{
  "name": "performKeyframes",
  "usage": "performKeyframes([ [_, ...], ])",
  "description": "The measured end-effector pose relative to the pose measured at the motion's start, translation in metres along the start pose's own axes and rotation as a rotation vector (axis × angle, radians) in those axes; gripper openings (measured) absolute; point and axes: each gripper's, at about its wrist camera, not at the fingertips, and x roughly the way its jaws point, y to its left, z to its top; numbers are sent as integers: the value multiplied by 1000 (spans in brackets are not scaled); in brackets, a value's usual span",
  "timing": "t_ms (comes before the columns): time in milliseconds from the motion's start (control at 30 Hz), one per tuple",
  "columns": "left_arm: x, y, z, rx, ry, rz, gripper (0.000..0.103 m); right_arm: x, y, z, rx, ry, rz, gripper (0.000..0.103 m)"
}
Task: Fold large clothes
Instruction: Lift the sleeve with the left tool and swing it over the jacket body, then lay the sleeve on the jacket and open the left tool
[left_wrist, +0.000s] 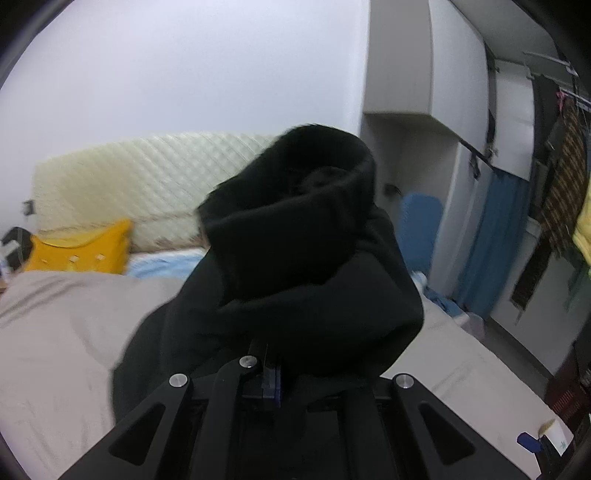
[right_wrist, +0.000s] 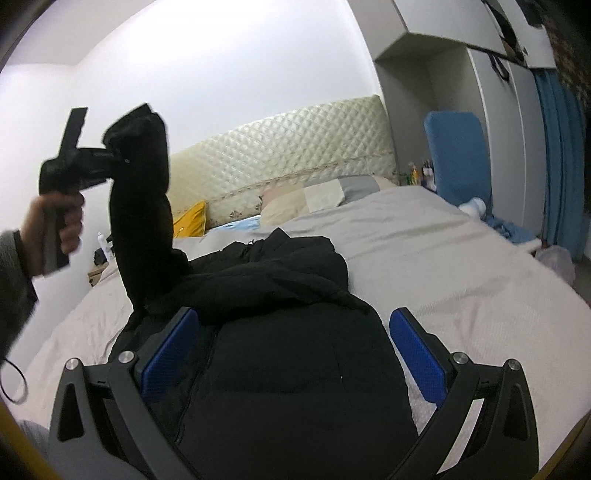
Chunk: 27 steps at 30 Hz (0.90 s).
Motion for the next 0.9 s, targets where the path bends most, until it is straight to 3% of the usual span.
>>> performKeyframes([
  [267, 99, -62, -58, 47, 145, -83, 6, 17, 17, -4, -36, -24, -54, 103],
  [400, 153, -71, -99, 32, 222, -109, 6, 23, 13, -6, -20, -25, -46, 103],
  [633, 222, -68, -156, 55, 367, -91, 6, 37, -25, -8, 109, 14, -49, 103],
  [767, 235, -70, -163, 38, 373, -93, 6, 49, -26, -12, 105, 37, -49, 103],
  [900, 223, -70, -155, 56, 367, -98, 6, 59, -21, -16, 80, 59, -52, 103],
])
